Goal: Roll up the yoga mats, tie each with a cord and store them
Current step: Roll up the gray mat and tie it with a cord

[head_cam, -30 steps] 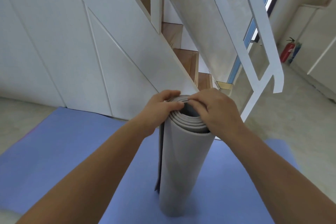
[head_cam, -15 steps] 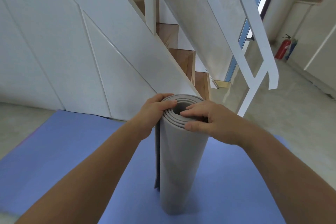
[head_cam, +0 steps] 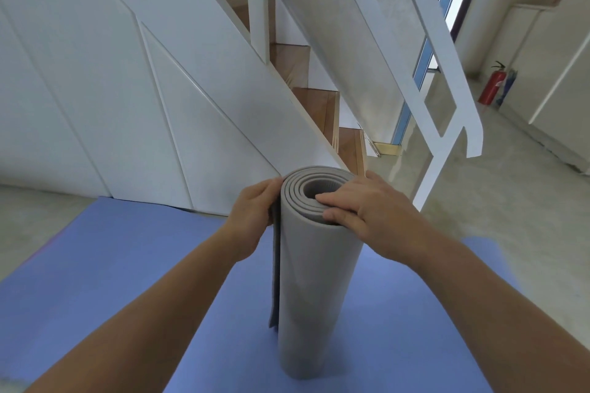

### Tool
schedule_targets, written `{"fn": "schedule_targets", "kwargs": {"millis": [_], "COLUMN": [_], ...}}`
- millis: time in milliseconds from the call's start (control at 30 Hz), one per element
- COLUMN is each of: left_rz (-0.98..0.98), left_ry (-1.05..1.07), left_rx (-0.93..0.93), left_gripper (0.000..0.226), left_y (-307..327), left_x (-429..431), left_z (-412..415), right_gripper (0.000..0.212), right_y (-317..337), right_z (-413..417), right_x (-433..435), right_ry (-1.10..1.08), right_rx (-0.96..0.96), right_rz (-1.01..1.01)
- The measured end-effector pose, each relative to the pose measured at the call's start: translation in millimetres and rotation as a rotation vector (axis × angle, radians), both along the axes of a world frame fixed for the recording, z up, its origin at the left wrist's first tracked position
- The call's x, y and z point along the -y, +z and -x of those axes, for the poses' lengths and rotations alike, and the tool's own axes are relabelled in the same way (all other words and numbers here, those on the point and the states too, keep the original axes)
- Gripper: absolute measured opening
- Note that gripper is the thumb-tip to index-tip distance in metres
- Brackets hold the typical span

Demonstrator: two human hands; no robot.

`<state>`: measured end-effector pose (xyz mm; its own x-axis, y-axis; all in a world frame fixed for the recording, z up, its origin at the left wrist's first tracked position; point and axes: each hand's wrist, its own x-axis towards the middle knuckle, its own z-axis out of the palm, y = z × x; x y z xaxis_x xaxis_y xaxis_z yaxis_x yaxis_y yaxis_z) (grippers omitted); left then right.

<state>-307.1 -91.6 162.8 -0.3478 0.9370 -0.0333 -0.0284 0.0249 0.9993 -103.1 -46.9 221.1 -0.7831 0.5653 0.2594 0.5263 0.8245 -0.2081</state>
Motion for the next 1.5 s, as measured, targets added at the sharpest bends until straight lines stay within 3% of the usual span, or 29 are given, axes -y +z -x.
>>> {"fn": "schedule_targets", "kwargs": {"millis": [133,200,433,600,700,767,833,900,967,1033,1200,1333,1433,1500], "left_rz": [-0.036,-0.009,0.054,0.002,0.024,0.034,-0.054,-0.109,-0.104,-0.114,-0.075,-0.089,-0.091,-0.044], "left_ry": [0.139,0.222,0.341,0.395,0.387,0.326,0.147,-0.086,-0.185,-0.113,-0.01,-0.14,-0.278,-0.452], "left_rx": [-0.666,-0.77,-0.839,-0.84,-0.824,-0.691,-0.353,-0.162,-0.236,-0.321,-0.586,-0.713,-0.818,-0.75], "left_gripper": [0.028,0.029,0.034,0.03,0.03,0.031,0.029,0.063,0.1,0.117,0.121,0.128,0.136,0.127], "left_y": [-2,0,15,31,26,17,6,-5,-10,-14,-18,-26,-46,-69], "left_x": [-6,-6,-5,7,17,26,37,50,57,53,26,10,2,0], "left_z": [7,14,26,-1,-10,-14,-17,-25,-40,-56,-100,-159,-215,-242], "right_gripper": [0.035,0.032,0.035,0.031,0.032,0.032,0.032,0.03,0.028,0.028,0.049,0.065,0.072,0.077], "right_y": [-7,-5,20,26,16,7,0,-4,-6,-9,-18,-35,-61,-90], "right_z": [0,2,20,32,36,35,30,24,19,16,-15,-86,-156,-202], "right_x": [2,5,24,32,37,40,40,40,42,49,62,54,53,60], "right_ry": [0.043,0.03,-0.132,-0.352,-0.378,-0.394,-0.429,-0.444,-0.452,-0.475,-0.533,-0.583,-0.637,-0.668], "right_rx": [-0.046,-0.039,0.111,0.032,0.021,0.001,-0.056,-0.089,-0.137,-0.169,-0.176,-0.13,-0.295,-0.393], "right_rz": [-0.156,-0.214,-0.212,-0.071,0.004,0.04,0.059,0.07,0.088,0.098,0.117,0.219,0.422,0.578]}}
